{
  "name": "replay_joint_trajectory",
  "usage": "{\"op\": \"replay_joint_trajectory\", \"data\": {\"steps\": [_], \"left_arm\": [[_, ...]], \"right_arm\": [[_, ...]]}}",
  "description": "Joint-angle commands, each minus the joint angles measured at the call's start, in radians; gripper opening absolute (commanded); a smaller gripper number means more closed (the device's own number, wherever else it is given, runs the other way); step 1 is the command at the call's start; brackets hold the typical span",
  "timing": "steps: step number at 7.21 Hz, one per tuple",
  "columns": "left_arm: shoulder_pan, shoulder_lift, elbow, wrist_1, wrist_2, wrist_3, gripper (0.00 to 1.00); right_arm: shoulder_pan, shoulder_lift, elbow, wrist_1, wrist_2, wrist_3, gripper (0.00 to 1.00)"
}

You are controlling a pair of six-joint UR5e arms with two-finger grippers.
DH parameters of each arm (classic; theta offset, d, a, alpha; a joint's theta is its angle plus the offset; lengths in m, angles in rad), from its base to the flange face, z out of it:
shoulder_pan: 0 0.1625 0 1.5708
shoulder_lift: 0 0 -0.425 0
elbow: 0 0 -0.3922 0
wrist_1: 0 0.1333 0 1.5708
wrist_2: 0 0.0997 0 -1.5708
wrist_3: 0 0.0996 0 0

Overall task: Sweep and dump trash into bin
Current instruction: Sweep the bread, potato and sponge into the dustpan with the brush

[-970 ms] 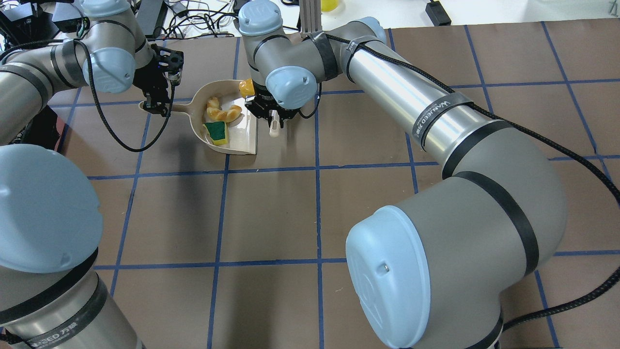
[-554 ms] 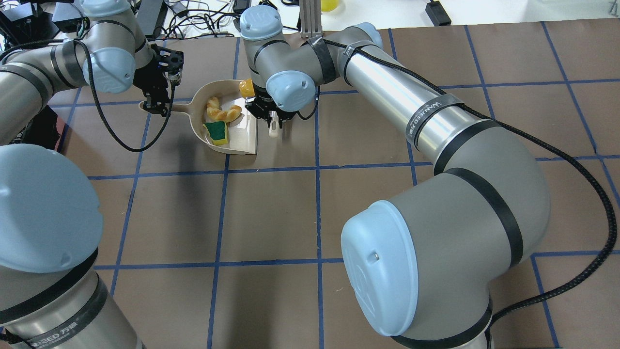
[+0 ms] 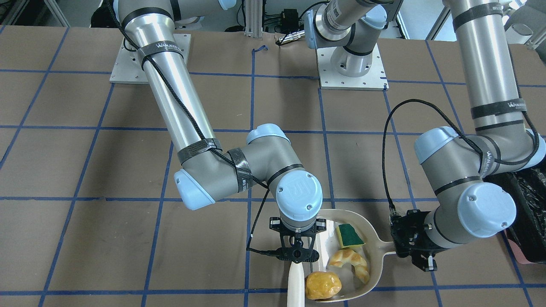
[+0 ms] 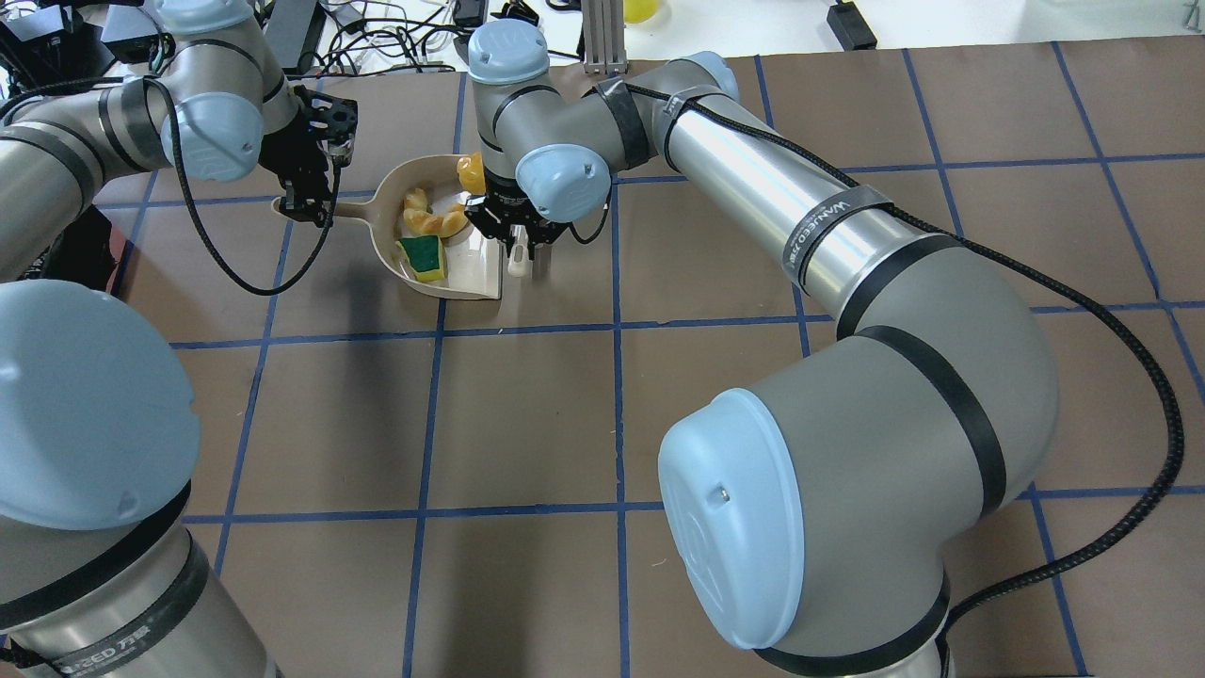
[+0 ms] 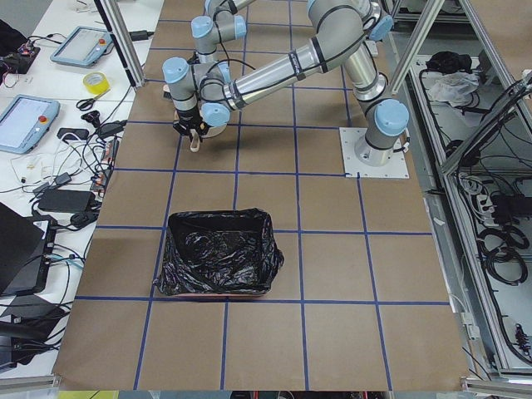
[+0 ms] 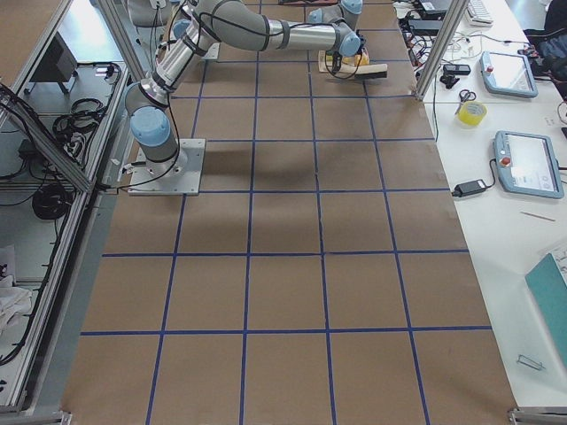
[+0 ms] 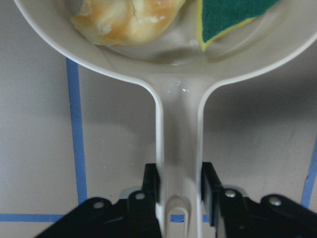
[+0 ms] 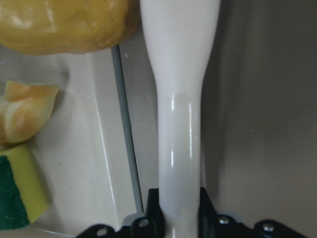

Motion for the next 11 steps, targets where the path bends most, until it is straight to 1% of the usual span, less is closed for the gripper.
{"op": "replay_joint_trajectory", "data": {"steps": [1, 2, 3, 6, 7, 8, 9, 10, 11], "left_arm": [[0.0, 0.001, 0.0, 0.0, -0.001, 0.0, 0.09], [0.0, 0.001, 0.0, 0.0, -0.001, 0.0, 0.09], [0.0, 0.001, 0.0, 0.0, -0.001, 0.0, 0.09], [0.0, 0.001, 0.0, 0.0, -0.001, 0.0, 0.09], [0.002, 0.001, 0.0, 0.0, -0.001, 0.002, 0.09], [0.002, 0.001, 0.0, 0.0, -0.001, 0.002, 0.09], [0.005, 0.003, 0.0, 0.0, -0.004, 0.008, 0.09], [0.018, 0.003, -0.002, 0.0, -0.038, 0.009, 0.09], [0.018, 0.009, -0.005, 0.0, -0.073, 0.006, 0.09]], "right_arm": [[0.023, -0.007, -0.001, 0.003, 0.023, 0.043, 0.0], [0.043, -0.009, -0.001, 0.003, 0.026, 0.075, 0.0], [0.058, -0.016, -0.001, 0.003, 0.052, 0.101, 0.0], [0.101, -0.038, 0.003, 0.028, 0.053, 0.144, 0.0], [0.092, -0.062, 0.008, 0.063, 0.035, 0.109, 0.0], [0.069, -0.105, 0.015, 0.131, -0.023, 0.078, 0.0], [0.026, -0.146, 0.04, 0.191, -0.032, 0.078, 0.0], [-0.036, -0.203, 0.098, 0.209, -0.048, 0.034, 0.0], [-0.101, -0.287, 0.202, 0.207, -0.065, -0.033, 0.0]]}}
